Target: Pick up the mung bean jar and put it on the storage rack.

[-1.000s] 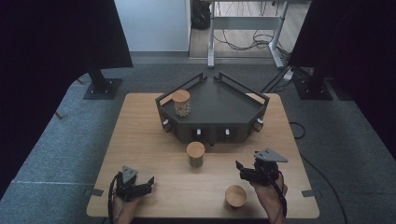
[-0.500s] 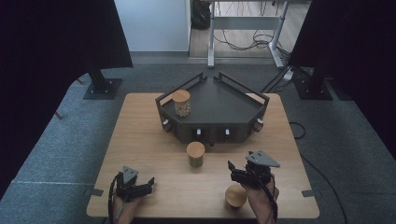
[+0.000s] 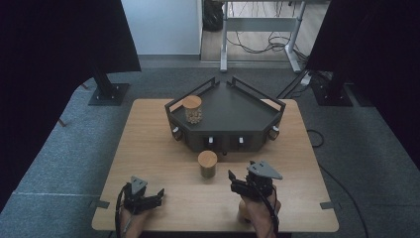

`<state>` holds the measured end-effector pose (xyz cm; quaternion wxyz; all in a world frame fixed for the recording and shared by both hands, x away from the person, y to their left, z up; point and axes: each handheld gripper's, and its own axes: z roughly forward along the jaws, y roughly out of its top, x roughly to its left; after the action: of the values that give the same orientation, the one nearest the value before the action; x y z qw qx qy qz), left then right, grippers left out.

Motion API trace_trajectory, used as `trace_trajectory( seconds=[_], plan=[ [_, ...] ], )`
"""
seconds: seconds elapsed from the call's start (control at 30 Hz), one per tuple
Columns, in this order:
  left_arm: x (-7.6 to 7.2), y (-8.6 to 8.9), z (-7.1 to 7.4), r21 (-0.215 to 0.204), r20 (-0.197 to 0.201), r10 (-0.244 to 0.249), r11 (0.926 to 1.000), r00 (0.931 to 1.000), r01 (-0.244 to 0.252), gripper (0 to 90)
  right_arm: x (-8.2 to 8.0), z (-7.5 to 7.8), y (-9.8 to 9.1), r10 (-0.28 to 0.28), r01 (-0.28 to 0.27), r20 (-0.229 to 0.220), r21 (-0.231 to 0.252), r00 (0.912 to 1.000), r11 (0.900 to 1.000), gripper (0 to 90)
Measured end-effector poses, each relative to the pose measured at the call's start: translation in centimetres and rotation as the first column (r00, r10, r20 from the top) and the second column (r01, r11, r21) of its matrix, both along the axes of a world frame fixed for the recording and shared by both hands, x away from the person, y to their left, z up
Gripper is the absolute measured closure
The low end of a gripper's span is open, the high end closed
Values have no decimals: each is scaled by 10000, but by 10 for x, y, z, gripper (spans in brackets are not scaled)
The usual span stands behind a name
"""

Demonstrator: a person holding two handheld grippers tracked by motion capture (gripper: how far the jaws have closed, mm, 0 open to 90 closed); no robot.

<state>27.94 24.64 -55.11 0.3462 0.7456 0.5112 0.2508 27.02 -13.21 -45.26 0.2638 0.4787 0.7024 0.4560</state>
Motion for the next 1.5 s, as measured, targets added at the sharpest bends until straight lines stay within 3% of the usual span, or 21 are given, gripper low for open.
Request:
trace_trajectory(
  seconds=[0.5,1.13,1.5],
  plan=[
    [2,-3,-1,335,-286,-2,9994,9996,12,106,5,2,41,-138,134,111,349,9998,9993,153],
    [5,-3,-2,346,-632,65,9994,9980,-43,83,28,-15,88,-153,153,142,0,9998,9999,115],
    [6,-3,-2,370,-661,52,9993,9978,-28,66,47,-35,108,-264,268,81,-611,9996,9978,109]
  ],
)
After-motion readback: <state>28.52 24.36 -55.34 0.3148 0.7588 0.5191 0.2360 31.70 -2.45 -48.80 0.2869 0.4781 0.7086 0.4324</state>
